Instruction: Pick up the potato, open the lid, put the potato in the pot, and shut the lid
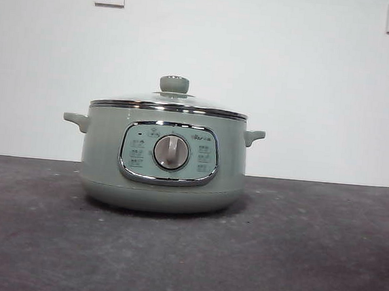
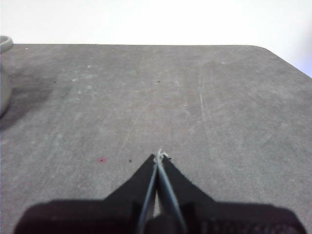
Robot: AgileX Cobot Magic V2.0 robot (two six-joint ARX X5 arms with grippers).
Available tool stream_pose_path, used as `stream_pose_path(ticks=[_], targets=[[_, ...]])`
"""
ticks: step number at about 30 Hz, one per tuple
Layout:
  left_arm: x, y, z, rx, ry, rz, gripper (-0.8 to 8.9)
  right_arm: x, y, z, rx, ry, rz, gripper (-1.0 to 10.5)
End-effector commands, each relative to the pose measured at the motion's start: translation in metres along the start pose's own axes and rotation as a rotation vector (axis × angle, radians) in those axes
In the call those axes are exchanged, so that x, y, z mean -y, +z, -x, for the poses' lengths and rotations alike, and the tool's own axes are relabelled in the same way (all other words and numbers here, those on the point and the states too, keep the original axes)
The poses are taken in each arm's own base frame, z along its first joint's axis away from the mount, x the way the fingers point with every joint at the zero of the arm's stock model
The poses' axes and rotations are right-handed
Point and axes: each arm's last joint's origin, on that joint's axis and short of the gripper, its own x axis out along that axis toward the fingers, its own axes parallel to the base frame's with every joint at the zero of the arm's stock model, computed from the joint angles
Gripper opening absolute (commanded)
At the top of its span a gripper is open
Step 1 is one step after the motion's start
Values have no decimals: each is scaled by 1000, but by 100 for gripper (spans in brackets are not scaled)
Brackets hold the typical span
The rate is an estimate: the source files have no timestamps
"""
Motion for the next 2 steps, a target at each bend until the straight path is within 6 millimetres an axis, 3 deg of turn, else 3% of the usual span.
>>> stream_pose_path(ticks=[1, 2], targets=[[0, -4, -1, -10, 4, 4, -3, 0, -2, -1, -3, -2, -11, 0], [0, -4, -1, -10, 4, 4, -3, 0, -2, -1, -3, -2, -11, 0]])
